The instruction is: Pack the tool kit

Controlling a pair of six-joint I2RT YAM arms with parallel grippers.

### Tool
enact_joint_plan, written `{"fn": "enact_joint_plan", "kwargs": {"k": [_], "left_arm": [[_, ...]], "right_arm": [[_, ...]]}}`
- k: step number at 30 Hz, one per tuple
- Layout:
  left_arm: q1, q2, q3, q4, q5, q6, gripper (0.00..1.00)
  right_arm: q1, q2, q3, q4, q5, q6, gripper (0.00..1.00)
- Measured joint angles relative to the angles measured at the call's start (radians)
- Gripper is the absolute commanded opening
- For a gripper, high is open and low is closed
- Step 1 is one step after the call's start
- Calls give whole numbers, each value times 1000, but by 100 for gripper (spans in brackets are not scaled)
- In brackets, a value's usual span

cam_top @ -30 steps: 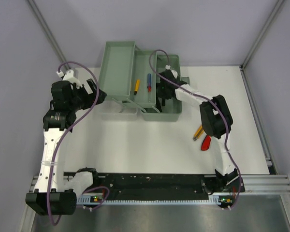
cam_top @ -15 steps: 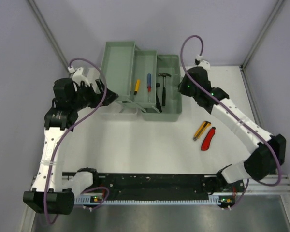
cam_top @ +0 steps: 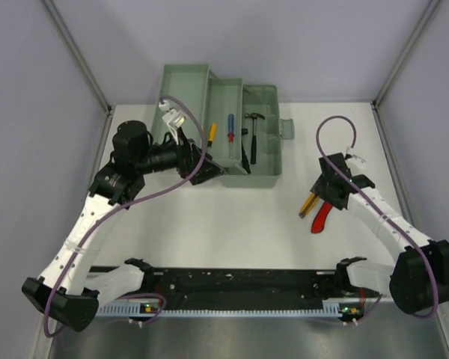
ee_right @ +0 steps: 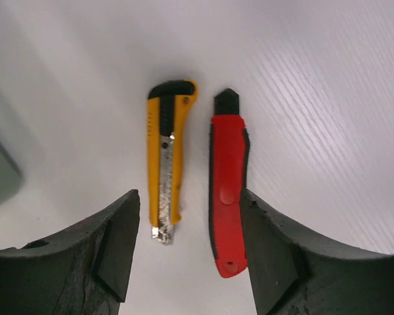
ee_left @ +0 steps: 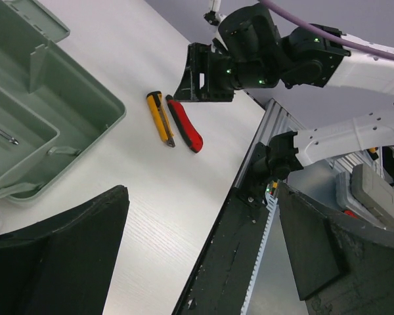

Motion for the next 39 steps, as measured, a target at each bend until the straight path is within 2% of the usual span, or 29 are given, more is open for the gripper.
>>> {"fn": "enact_joint_plan", "kwargs": {"k": [6,17,19,20,21,22,26,30,34,39], "left_arm": [[-29,26,0,13,22,32,98],[-34,38,-1,13,2,73,98],[-34,42,-1,12,-8,75,98],[-34,43,-1,12,-11,77,98],[-34,44,-1,12,-13,77,98],[-34,46,-1,12,-16,77,98],[-34,48,-1,11,-32,77,98],[-34,48,-1,12,-38,72,98],[-34,51,-1,27,-30,49,98],[-36,68,-1,82,-3,-12,98]], "right_arm": [[-63,58,-59,-29,0,60,60],[-78,239,-79,19,-3,91,51],[-84,253,-80,33,-5,95,40],[-86,258,-80,37,-6,97,23],[-87,261,-81,44,-9,100,12],[-87,262,-81,47,-9,100,7],[-88,222,-99,50,-1,121,0],[-88,69,-105,15,21,112,0],[-88,-52,-18,-3,18,70,0],[-89,-143,132,16,-84,26,0]]}}
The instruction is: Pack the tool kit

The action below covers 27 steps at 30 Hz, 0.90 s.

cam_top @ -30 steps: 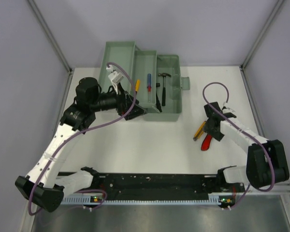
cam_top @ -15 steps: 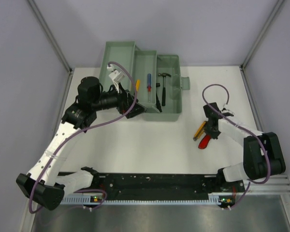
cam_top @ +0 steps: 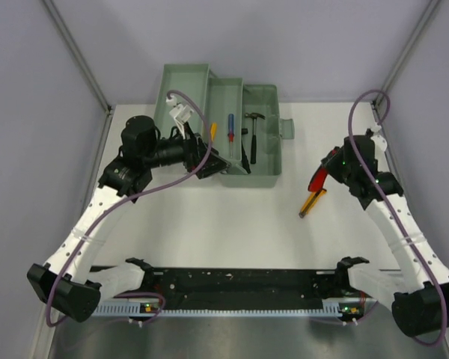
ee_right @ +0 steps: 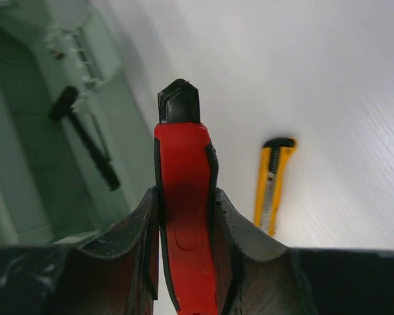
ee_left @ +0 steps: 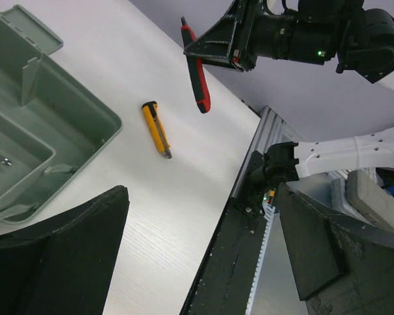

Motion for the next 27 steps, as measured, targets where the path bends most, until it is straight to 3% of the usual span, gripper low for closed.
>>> {"fn": "enact_joint_plan", "kwargs": {"k": [4,13,21,27], "left_arm": [[-15,21,0,70,33,-76,98],[-155,174,55,264,8,-307,98],[-234,203,17,498,-48,-444,98],[-242,195,-31,648,-50,-489,98]], "right_arm": [[-1,-27,95,58,-170,-12,0],[15,16,150,539,-760,96,1],[82,18,69,986,-922,340,2],[141,3,18,1069,-980,385,2]]}}
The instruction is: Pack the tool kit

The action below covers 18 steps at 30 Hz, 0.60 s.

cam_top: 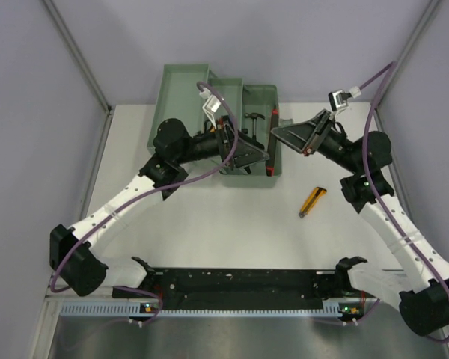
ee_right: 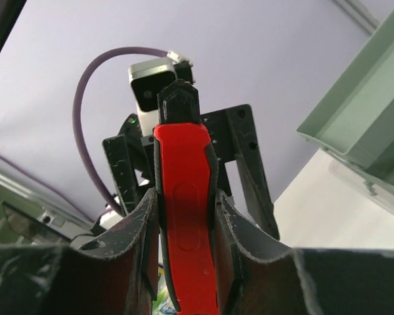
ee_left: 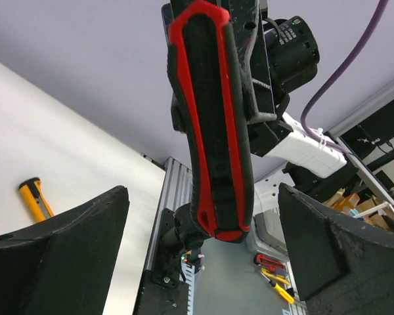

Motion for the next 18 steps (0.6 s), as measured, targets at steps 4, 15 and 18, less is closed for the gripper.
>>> {"fn": "enact_joint_plan", "kwargs": {"k": [4,15,18], "left_arm": [[-7,7,0,76,24,-11,98],[-56,36,19,150,37,-40,73],[-66,45,19,142,37,-29,49]], "right_arm": [[28,-46,0,-2,-27,0,2],[57,-74,-31,31,-35,25,1],[58,-66,-34,29,-31,21,1]]}}
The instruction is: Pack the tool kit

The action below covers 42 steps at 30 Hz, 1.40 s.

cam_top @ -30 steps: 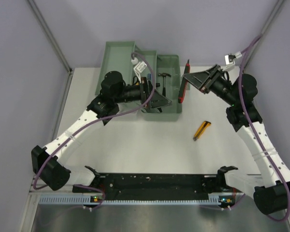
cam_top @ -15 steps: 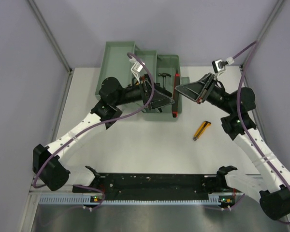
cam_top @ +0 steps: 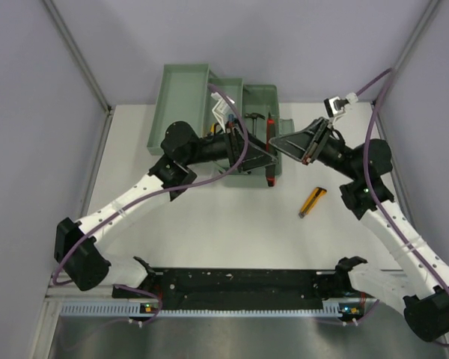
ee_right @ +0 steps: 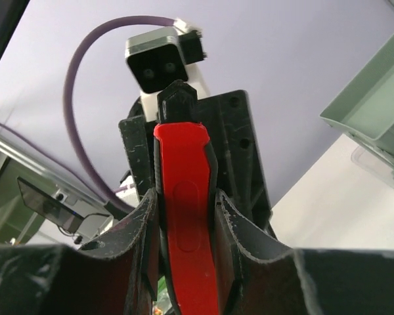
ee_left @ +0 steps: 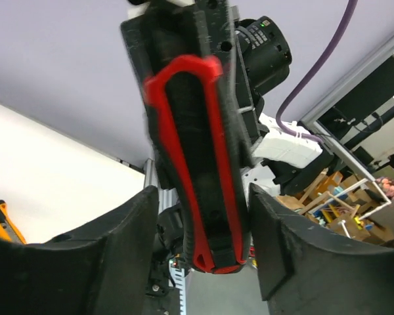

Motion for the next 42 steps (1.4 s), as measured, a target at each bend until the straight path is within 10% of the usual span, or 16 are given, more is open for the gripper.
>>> {"fn": "enact_joint_plan", "kwargs": {"k": [5,11,13,31,42], "left_arm": [[-3,0,32,-121,-20,46,1],[-1,0,105,-365,-116,178,0],[8,0,132,-459,-164,229,0],[467,408,951,-1260,-574,661,0],[538,657,988,-1331,-610,779,0]], "right_arm": [[-1,23,-11,-22,27,-53,14],[1,29,13,-154,95,-128,91],[2,29,31,-244,148,-178,99],[-122,-100,-56,-785,620,-685,98],[-139,-28,-128,-823,783,-669,94]]}}
